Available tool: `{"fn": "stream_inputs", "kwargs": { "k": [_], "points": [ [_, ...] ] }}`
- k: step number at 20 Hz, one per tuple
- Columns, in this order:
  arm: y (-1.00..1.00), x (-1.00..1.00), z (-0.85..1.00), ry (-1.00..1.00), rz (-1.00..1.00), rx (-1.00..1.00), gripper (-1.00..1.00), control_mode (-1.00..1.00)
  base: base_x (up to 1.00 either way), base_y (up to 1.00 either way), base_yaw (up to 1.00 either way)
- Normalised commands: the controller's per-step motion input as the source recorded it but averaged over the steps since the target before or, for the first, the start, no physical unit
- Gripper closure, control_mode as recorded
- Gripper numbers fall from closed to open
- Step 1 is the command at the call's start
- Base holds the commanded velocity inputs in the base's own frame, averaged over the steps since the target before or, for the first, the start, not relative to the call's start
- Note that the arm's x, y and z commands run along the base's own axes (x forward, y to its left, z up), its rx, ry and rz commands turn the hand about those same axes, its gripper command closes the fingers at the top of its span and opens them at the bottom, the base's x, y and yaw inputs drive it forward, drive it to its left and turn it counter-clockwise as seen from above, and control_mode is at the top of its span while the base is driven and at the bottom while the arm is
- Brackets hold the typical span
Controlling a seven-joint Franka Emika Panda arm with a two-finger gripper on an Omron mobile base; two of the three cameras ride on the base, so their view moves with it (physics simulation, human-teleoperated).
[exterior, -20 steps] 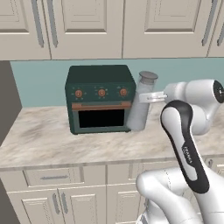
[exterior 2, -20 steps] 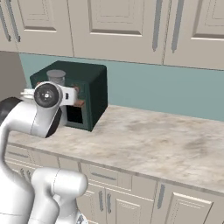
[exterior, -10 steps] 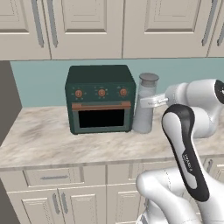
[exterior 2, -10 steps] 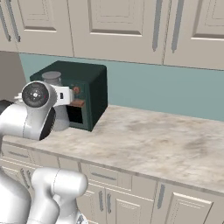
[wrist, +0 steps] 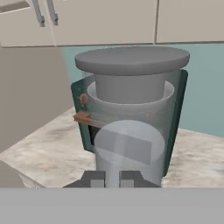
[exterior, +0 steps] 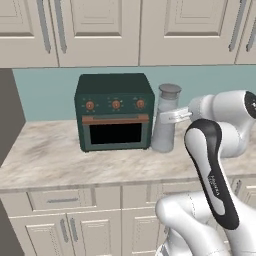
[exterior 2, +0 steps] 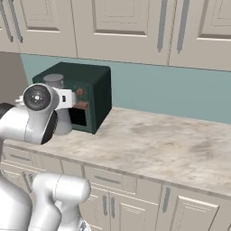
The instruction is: Move the donut and butter stick from the top shelf to the second highest shelf to make space. Then, place the pitcher from the counter on the cleared top shelf.
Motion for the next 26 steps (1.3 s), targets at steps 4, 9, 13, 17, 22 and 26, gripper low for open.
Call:
{"fn": "stream_inputs", "kwargs": {
  "k": [4,9,13,17,22,26],
  "points": [
    [0.00,0.00,0.00,0.00,0.00,0.00,1.00,1.00,-0.95,-0.26,0.01],
    [0.00,0.00,0.00,0.00,0.00,0.00,1.00,1.00,-1.00,-0.34,0.08],
    [0.00,0.00,0.00,0.00,0.00,0.00,1.00,1.00,-0.68,-0.11,0.28],
    [0.00,0.00,0.00,0.00,0.00,0.00,1.00,1.00,-0.07,0.00,0.62],
    [0.00,0.00,0.00,0.00,0.00,0.00,1.00,1.00,0.00,-0.02,0.82],
    [0.00,0.00,0.00,0.00,0.00,0.00,1.00,1.00,0.03,-0.17,0.91]
  ]
}}
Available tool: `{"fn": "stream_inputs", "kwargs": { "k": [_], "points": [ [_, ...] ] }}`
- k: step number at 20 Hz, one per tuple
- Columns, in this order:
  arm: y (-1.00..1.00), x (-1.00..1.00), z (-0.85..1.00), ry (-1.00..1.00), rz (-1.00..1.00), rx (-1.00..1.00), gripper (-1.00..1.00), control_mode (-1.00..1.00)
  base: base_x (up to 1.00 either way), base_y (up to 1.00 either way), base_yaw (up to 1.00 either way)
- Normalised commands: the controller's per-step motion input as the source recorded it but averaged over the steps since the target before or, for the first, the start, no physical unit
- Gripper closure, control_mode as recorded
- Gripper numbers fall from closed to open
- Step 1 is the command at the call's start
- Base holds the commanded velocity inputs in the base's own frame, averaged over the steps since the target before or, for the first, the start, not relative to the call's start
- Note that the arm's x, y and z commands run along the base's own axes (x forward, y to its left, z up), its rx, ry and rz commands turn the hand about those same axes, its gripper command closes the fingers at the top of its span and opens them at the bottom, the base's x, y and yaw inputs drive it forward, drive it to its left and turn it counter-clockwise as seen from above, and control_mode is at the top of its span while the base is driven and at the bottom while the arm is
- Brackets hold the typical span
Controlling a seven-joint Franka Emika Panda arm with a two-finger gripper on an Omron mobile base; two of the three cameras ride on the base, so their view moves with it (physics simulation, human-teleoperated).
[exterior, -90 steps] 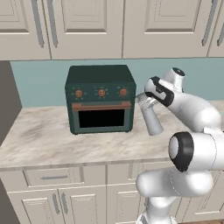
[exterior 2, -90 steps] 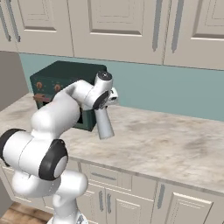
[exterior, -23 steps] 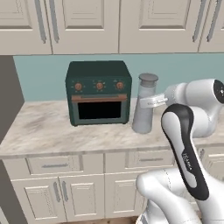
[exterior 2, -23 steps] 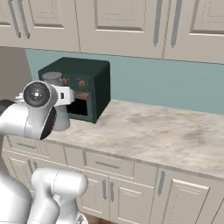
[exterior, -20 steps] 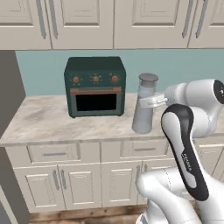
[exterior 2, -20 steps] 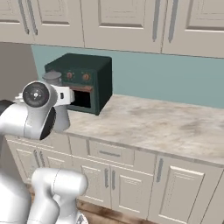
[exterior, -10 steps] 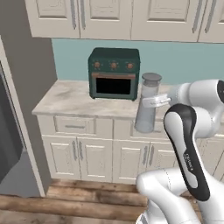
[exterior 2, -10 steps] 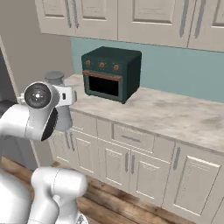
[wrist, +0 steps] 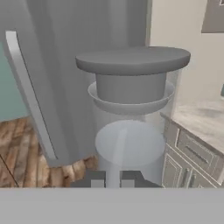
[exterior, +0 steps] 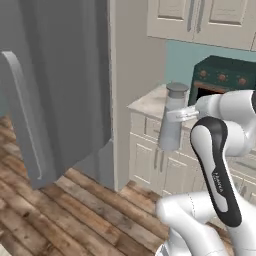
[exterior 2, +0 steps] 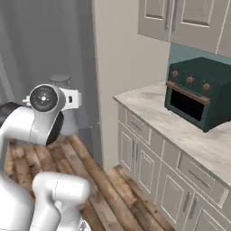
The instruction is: Move the donut and butter stick from the top shelf to the second highest shelf to make space. Then, place the pitcher from the counter on the cleared top shelf.
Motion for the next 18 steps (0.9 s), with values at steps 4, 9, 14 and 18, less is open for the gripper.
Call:
{"fn": "stream_inputs", "kwargs": {
  "k": [4,9,14,18],
  "points": [
    [0.00,0.00,0.00,0.00,0.00,0.00,1.00,1.00,0.10,-0.12,0.94],
    [0.00,0.00,0.00,0.00,0.00,0.00,1.00,1.00,0.05,-0.11,0.96],
    [0.00,0.00,0.00,0.00,0.00,0.00,1.00,1.00,-0.26,-0.20,0.95],
    [0.00,0.00,0.00,0.00,0.00,0.00,1.00,1.00,-0.74,-0.32,0.92]
  ]
}}
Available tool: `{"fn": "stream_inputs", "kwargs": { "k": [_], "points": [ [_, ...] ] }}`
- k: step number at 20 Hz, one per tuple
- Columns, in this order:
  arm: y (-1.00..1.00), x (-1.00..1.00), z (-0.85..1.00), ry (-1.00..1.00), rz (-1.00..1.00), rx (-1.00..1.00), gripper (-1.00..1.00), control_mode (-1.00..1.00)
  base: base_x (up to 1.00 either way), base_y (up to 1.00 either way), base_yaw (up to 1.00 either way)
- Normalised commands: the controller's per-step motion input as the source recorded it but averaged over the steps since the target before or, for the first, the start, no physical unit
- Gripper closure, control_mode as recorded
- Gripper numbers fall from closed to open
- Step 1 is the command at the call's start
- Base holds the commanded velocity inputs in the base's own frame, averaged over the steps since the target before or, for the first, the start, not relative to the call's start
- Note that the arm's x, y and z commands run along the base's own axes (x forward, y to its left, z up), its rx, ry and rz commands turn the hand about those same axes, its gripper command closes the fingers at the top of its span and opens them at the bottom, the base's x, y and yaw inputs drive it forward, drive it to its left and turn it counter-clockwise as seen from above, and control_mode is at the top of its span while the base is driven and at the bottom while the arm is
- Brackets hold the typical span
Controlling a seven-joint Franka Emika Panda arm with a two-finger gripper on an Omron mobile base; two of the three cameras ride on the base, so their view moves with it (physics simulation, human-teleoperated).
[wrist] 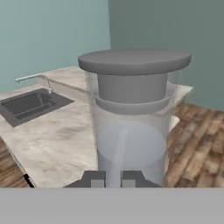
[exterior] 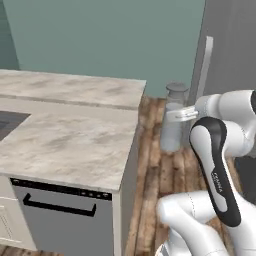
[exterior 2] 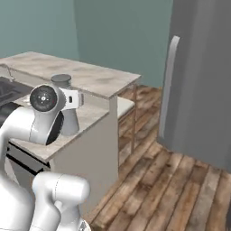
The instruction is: Move the donut and butter stick from the top shelf to the second highest shelf to make space. Then, place the pitcher from the counter on the cleared top shelf.
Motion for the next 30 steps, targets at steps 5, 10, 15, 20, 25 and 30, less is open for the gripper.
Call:
{"fn": "stream_inputs", "kwargs": {
  "k": [5,10,15,20,25,30],
  "points": [
    [0.00,0.00,0.00,0.00,0.00,0.00,1.00,1.00,-0.91,-0.44,0.88],
    [0.00,0.00,0.00,0.00,0.00,0.00,1.00,1.00,-0.76,-0.24,0.86],
    [0.00,0.00,0.00,0.00,0.00,0.00,1.00,1.00,0.02,0.11,0.84],
    [0.00,0.00,0.00,0.00,0.00,0.00,1.00,1.00,0.80,0.25,0.67],
    [0.00,0.00,0.00,0.00,0.00,0.00,1.00,1.00,1.00,0.05,0.47],
    [0.00,0.00,0.00,0.00,0.00,0.00,1.00,1.00,1.00,0.09,0.35]
  ]
}}
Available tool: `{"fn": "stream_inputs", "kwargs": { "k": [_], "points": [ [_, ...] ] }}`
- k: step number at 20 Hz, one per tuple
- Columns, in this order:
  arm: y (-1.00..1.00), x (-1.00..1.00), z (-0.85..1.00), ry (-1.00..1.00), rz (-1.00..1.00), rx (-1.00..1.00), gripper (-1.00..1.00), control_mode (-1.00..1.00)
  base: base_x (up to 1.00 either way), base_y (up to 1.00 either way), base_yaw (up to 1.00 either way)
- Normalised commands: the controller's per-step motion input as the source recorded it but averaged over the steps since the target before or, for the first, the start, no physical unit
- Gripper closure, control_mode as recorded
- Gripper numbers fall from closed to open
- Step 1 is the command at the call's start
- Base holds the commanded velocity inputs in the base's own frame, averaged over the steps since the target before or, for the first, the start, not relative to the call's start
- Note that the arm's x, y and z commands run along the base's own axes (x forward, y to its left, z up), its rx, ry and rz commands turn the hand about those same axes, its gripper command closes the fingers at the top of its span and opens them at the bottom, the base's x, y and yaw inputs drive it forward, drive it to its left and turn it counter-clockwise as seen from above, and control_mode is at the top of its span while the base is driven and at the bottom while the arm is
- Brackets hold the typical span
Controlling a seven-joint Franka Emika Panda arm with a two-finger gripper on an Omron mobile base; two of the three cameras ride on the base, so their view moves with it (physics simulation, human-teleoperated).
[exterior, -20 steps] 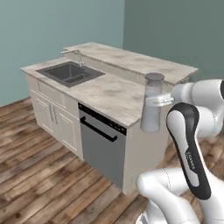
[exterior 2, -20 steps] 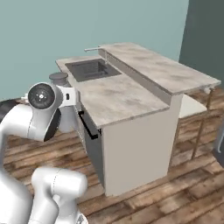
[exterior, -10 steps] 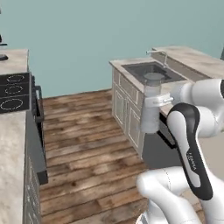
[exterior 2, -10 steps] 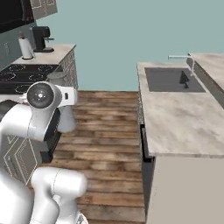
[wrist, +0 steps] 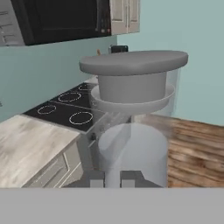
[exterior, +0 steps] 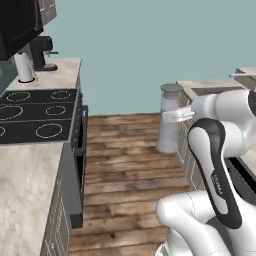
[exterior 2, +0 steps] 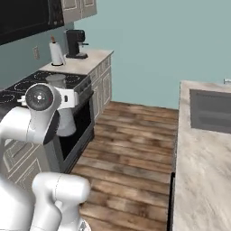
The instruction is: Move the donut and butter stick from the top shelf to the second highest shelf to make space. Then, place the pitcher from the counter on the cleared top shelf.
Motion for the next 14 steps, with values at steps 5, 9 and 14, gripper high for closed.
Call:
{"fn": "stream_inputs", "kwargs": {
  "k": [5,9,14],
  "points": [
    [0.00,0.00,0.00,0.00,0.00,0.00,1.00,1.00,1.00,0.04,0.14],
    [0.00,0.00,0.00,0.00,0.00,0.00,1.00,1.00,1.00,0.00,-0.15],
    [0.00,0.00,0.00,0.00,0.00,0.00,1.00,1.00,0.99,0.02,-0.48]
  ]
}}
